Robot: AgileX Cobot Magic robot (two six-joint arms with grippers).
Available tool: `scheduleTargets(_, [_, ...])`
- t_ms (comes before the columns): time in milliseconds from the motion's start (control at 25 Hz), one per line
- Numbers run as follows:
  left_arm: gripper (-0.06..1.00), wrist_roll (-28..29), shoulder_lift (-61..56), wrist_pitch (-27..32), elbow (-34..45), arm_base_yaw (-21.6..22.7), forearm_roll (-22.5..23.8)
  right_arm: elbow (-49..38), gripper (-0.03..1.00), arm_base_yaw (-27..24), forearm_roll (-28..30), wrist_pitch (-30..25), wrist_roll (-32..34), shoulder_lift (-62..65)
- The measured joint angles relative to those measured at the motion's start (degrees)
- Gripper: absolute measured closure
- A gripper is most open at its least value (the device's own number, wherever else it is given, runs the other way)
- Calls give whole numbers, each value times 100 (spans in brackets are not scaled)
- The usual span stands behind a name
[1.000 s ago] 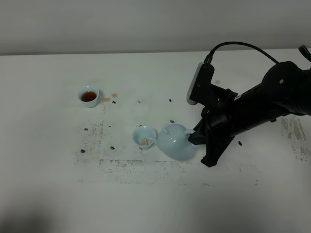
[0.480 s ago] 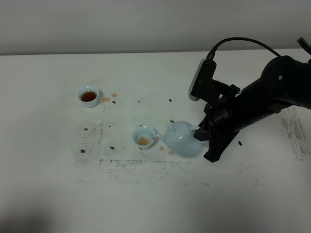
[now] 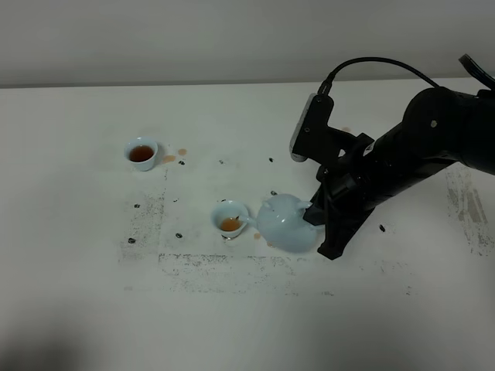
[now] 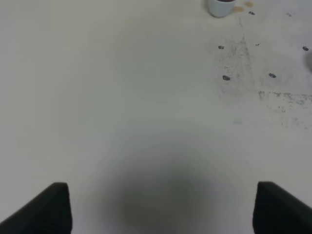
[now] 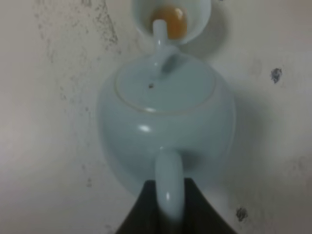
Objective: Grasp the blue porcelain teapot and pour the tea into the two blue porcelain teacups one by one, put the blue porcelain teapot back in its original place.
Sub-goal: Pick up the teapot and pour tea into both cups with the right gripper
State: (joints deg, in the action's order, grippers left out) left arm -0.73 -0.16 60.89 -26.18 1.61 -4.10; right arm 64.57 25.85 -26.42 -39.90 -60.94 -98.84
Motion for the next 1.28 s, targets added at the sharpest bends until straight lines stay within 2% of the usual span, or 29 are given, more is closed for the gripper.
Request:
scheduleTargets(320, [22, 0, 0, 0, 0, 0, 0, 141, 93, 120, 393, -108, 404, -23])
scheduleTargets(1280, [22, 0, 0, 0, 0, 0, 0, 380, 93, 176, 567, -263, 588, -60])
